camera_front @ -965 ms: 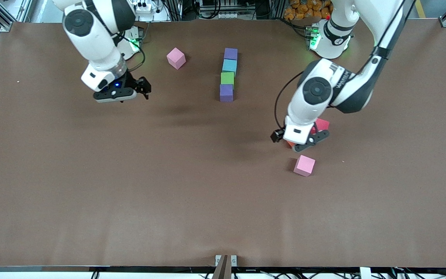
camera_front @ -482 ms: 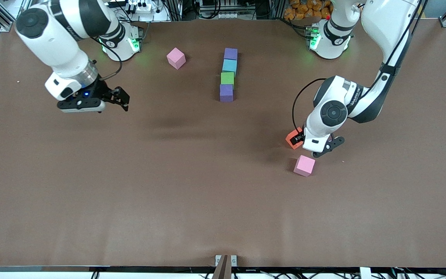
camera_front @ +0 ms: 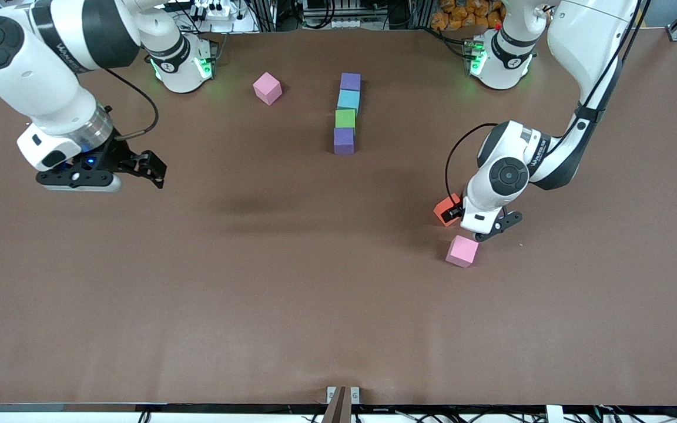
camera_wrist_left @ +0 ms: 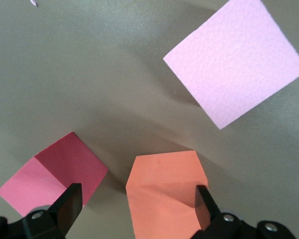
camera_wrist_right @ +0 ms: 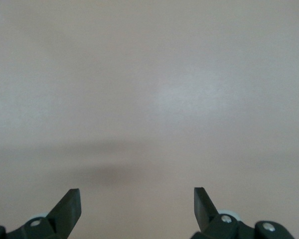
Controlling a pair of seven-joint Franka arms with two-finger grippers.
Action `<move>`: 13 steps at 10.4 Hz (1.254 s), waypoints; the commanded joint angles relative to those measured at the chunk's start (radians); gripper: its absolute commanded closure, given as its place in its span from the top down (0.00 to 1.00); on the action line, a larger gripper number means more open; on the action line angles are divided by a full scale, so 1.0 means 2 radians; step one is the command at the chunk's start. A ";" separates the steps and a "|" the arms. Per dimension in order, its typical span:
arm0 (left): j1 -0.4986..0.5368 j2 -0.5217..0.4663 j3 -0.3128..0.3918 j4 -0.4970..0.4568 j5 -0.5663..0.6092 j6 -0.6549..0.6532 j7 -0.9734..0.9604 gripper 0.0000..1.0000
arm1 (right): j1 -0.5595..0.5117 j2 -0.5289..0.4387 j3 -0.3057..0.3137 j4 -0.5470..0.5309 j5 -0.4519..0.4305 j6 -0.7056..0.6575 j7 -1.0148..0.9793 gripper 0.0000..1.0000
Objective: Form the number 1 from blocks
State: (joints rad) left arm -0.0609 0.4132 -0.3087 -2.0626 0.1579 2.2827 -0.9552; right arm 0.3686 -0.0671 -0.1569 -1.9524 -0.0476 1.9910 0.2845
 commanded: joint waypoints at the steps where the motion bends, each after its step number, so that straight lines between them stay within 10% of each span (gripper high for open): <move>1: -0.002 -0.006 0.003 0.001 -0.005 0.003 0.006 1.00 | -0.019 0.006 0.004 0.020 -0.009 -0.010 0.005 1.00; 13: -0.012 0.031 0.003 -0.006 -0.032 0.063 0.007 0.97 | -0.041 0.017 0.008 0.053 -0.008 -0.012 -0.007 1.00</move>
State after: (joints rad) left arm -0.0789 0.4732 -0.3084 -2.0552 0.1160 2.3737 -0.9552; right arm 0.3216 -0.0655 -0.1571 -1.9137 -0.0514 1.9870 0.2831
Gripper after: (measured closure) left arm 0.009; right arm 0.000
